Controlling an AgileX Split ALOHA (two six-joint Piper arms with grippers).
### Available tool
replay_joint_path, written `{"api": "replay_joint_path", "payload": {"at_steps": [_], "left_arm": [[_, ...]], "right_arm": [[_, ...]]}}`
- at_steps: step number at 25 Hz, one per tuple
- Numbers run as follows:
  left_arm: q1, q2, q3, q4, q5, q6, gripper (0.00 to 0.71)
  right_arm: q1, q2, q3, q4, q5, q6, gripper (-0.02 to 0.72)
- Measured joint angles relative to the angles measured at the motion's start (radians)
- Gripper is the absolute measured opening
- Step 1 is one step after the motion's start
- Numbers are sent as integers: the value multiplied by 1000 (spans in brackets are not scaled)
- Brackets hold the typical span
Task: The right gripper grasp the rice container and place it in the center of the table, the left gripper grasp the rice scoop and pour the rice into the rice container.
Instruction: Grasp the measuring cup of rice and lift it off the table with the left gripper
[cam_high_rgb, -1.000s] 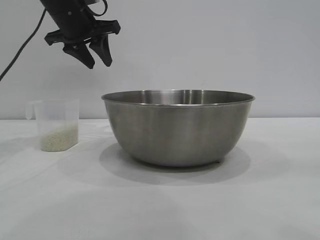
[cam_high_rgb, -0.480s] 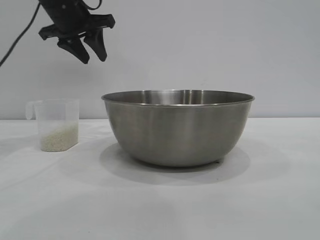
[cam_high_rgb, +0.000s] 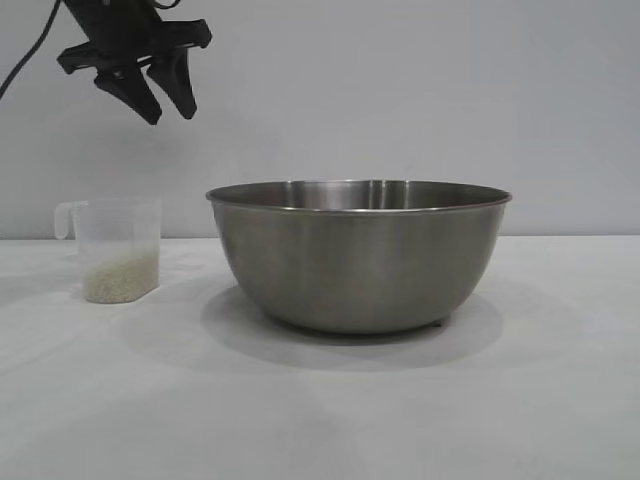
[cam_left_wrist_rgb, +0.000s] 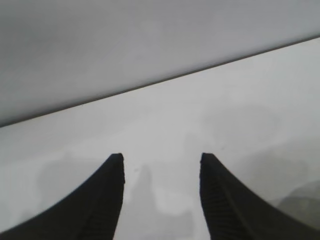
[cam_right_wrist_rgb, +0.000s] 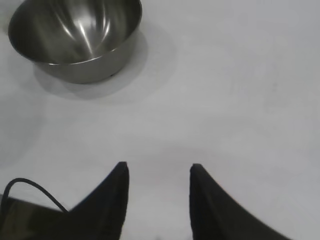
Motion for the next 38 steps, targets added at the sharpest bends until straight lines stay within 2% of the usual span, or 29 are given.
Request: {"api": "replay_joint_path", "payload": {"at_steps": [3,6,10,13,16,18,21,24,29,33,38], "left_arm": [[0,-47,39,-9,3,36,302],[0,-136,145,-76,-79,102,302],[-11,-312,400,-249,-306,347,302],[-64,-445,618,-358,-543,512,302],[-118,-535,812,-380,-734,538,302],[-141,-567,898,-346,-804,503,302],[-162,-588,992,-228,-829,385,302],[-165,-596,1076,-49,-853,209,302],[-166,-605,1201,198,-982,-135,302],[-166,-607,1296,244,-1111,-300,302],[-166,-600,1397,250,-1231,-305,302]], "right_arm": [[0,-5,2,0,0,0,301],[0,-6,2,0,0,-2,301],[0,-6,2,0,0,-2,301],[0,-6,2,-2,0,-4,301],[0,-6,2,-2,0,-4,301],[0,-6,2,-2,0,-4,301],[0,-6,2,-3,0,-4,301],[0,-6,2,-4,0,-4,301],[0,-6,2,-4,0,-4,301],[0,-6,2,-4,0,-4,301],[0,-6,2,-4,0,-4,301]]}}
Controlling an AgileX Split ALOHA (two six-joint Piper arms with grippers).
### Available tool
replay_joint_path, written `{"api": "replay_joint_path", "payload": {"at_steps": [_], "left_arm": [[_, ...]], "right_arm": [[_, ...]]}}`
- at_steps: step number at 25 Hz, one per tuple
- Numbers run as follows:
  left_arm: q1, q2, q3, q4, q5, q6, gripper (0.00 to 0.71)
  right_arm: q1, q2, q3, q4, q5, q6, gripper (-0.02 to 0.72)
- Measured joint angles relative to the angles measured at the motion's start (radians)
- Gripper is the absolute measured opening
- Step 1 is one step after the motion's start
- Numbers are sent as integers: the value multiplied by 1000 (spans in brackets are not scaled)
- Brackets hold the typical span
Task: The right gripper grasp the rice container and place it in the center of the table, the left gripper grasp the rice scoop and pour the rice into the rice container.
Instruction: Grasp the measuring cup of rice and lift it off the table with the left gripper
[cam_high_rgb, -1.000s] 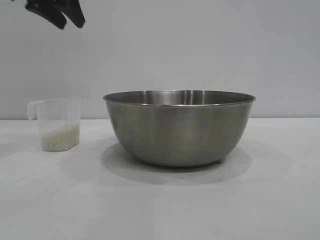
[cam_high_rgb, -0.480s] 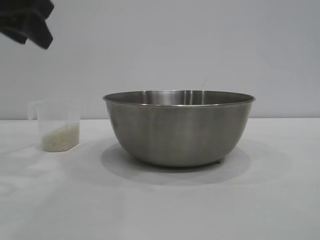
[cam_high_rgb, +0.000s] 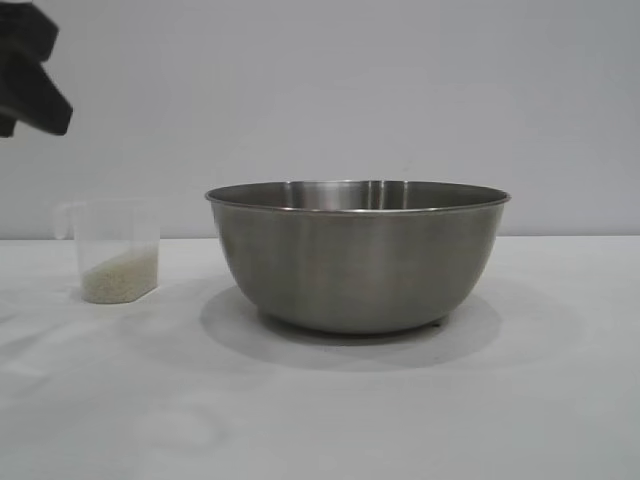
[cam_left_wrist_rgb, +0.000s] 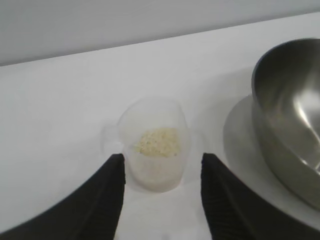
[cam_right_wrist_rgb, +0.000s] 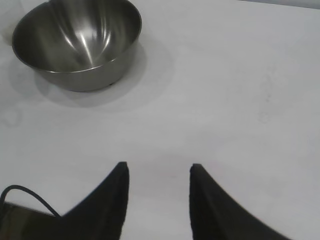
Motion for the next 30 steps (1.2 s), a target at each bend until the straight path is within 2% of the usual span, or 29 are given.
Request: {"api": "replay_joint_path", "payload": {"at_steps": [1,2,4,10,12,13,14,17,24,30], "left_arm": [[0,12,14,-4,-33,7,302],[0,33,22,-13,-67,17,235],[0,83,27,-49,-122,26,182],[0,286,27,-99,-386,30,197],[0,342,27,-99,-437,30,197],[0,369,27,-99,-450,30,197],[0,394,27,-99,-455,30,239],[0,458,23,-107,-460,30,239],[0,519,-14,-244,-460,30,239],[0,563,-75,-198,-462,30,239]], "right_arm": [[0,0,0,0,0,0,301],[0,0,0,0,0,0,301],[0,0,0,0,0,0,301],[0,0,0,0,0,0,301],[0,0,0,0,0,0,301],[0,0,0,0,0,0,301],[0,0,0,0,0,0,301],[0,0,0,0,0,0,301],[0,0,0,0,0,0,301],[0,0,0,0,0,0,301]]}}
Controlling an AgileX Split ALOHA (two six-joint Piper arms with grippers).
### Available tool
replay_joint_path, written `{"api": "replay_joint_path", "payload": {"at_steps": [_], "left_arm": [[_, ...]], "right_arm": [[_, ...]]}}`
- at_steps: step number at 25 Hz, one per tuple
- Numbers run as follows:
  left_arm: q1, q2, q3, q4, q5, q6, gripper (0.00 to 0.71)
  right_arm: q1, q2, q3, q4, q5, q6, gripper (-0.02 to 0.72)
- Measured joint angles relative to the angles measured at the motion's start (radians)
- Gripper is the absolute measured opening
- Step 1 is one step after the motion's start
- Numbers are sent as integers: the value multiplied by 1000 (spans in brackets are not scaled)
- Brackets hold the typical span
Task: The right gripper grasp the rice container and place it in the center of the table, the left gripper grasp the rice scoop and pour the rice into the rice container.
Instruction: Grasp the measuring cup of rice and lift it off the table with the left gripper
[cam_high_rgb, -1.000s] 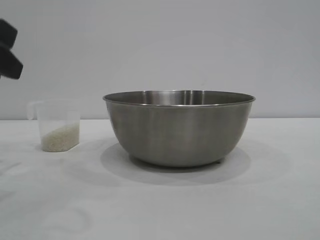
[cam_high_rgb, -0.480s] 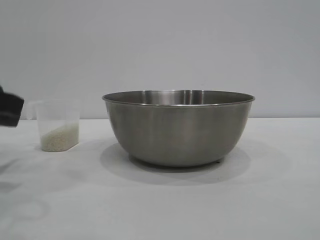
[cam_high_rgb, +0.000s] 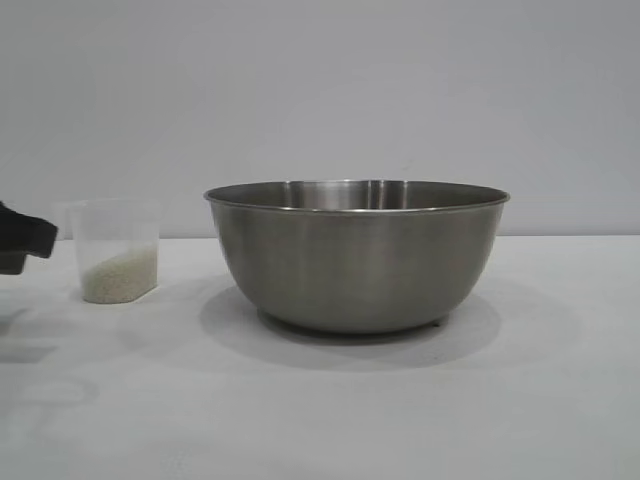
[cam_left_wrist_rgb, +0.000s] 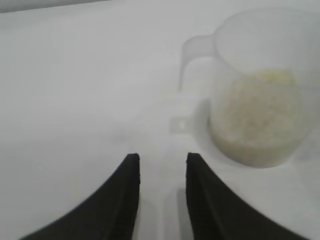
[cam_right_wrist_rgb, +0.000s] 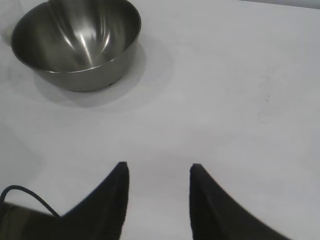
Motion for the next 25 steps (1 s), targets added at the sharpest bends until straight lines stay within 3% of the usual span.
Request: {"api": "replay_joint_path", "payload": {"at_steps": [6,14,25], "left_arm": [[6,50,-37,-2,-2,11,239],[96,80,-112,108,-2,11,239],[105,111,-206,173,-4,11,239]], "right_arm": [[0,0,0,0,0,0,301],[0,0,0,0,0,0,301],[0,0,0,0,0,0,301]]}}
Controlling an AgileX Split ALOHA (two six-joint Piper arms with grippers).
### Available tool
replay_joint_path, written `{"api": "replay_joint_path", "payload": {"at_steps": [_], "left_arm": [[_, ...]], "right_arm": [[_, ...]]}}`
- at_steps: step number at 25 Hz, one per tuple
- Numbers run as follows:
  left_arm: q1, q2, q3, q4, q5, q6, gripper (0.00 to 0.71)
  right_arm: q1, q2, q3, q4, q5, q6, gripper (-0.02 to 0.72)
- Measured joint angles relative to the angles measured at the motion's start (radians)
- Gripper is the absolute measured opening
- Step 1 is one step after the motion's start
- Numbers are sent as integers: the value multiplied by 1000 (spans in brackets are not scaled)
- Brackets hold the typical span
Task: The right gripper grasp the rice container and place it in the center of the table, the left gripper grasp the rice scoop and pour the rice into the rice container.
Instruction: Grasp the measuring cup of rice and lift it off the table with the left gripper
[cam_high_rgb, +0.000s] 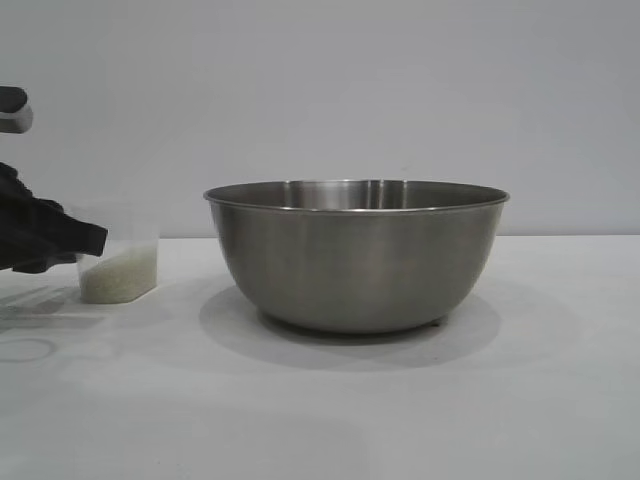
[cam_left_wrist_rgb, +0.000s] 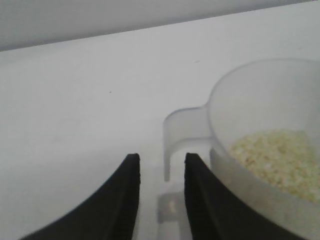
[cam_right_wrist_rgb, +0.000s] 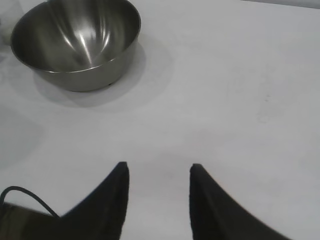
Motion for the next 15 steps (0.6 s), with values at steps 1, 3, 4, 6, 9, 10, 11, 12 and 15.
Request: {"api": "replay_joint_path", "payload": {"at_steps": [1,3,4,6,9,10,11,12,15], "left_arm": [[0,0,-8,0,0,0,239],[0,1,-22,2,0,0,239],[0,1,-27,2,0,0,239],[0,1,-36,6,0,0,239],[0,2,-43,21,0,0,239],[0,2,-45,32,0,0,239],[0,2,-47,38,0,0,239],[0,2,-52,42,0,0,195],[0,2,-58,63,0,0,78]], "right_arm": [[0,0,0,0,0,0,301],[0,0,0,0,0,0,301],[0,0,0,0,0,0,301],[0,0,0,0,0,0,301],[0,0,0,0,0,0,301],[0,0,0,0,0,0,301],[0,0,0,0,0,0,301],[0,0,0,0,0,0,301],[0,0,0,0,0,0,301]]}}
